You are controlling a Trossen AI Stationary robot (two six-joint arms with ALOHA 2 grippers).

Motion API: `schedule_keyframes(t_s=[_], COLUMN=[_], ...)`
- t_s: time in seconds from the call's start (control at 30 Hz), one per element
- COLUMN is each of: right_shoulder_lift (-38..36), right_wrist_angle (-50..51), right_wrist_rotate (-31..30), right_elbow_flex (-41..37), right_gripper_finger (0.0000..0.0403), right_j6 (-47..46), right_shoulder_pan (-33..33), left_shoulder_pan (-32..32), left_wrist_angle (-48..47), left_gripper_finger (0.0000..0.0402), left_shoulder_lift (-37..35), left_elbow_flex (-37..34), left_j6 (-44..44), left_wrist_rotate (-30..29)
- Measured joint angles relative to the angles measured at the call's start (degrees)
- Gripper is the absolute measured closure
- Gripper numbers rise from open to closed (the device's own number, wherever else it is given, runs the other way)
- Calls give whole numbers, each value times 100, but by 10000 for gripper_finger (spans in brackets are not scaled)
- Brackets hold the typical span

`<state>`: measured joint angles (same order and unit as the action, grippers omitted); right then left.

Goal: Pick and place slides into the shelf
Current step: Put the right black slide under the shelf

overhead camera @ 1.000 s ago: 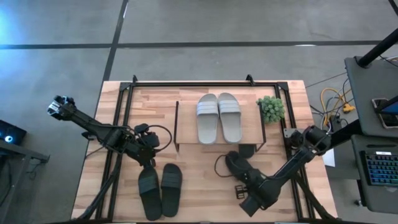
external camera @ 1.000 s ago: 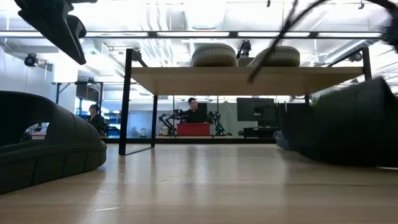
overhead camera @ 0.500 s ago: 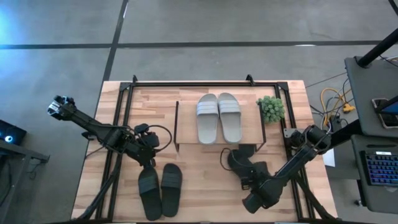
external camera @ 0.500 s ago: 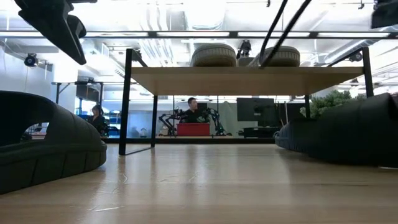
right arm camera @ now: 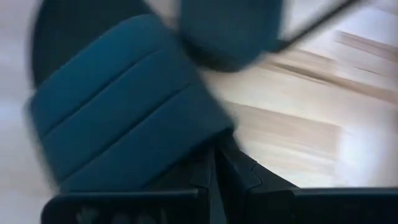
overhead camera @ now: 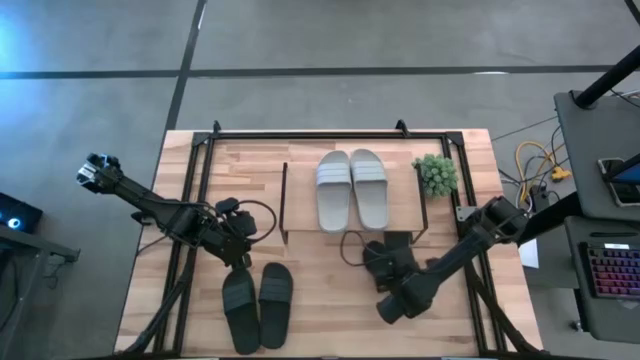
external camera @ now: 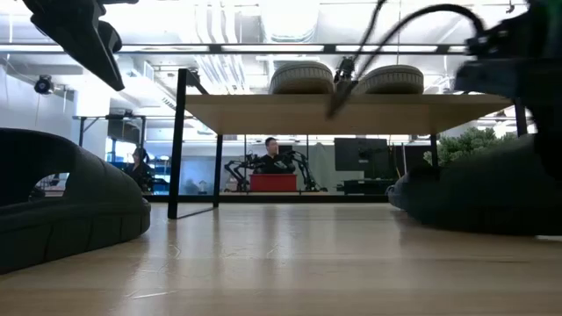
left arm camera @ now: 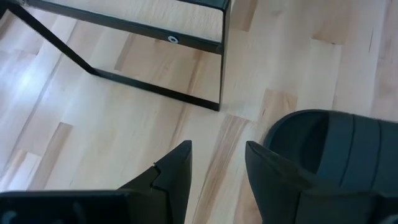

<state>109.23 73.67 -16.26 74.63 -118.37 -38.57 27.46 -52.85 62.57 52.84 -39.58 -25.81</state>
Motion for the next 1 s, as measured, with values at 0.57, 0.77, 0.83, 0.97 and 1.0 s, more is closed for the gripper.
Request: schedule_keyframes(t_s=[0.57, 0.77, 0.83, 0.97, 1.0], right_shoulder_lift=[-54, -120, -120, -79, -45], right_wrist_angle=[383, 291, 75, -401, -440], right_wrist_rotate=[1101, 1811, 1869, 1890, 1906], right_elbow_flex=[333, 404, 404, 306, 276], right_gripper_finger=[390, 390, 390, 390, 390], right_j6=[73, -1208, -1326, -1276, -1272], right_shoulder_pan=[-510, -1122, -1271, -1352, -1358], left_shoulder_pan=[0, 0, 0, 0, 0], left_wrist_angle=[-10, -10, -10, -10, -10], left_gripper_finger=[267, 267, 267, 267, 267], left_shoulder_lift=[0, 0, 0, 0, 0], left_elbow_flex=[0, 0, 0, 0, 0], left_j6=[-73, -62, -60, -56, -56], left_wrist_rotate=[25, 25, 25, -25, -27])
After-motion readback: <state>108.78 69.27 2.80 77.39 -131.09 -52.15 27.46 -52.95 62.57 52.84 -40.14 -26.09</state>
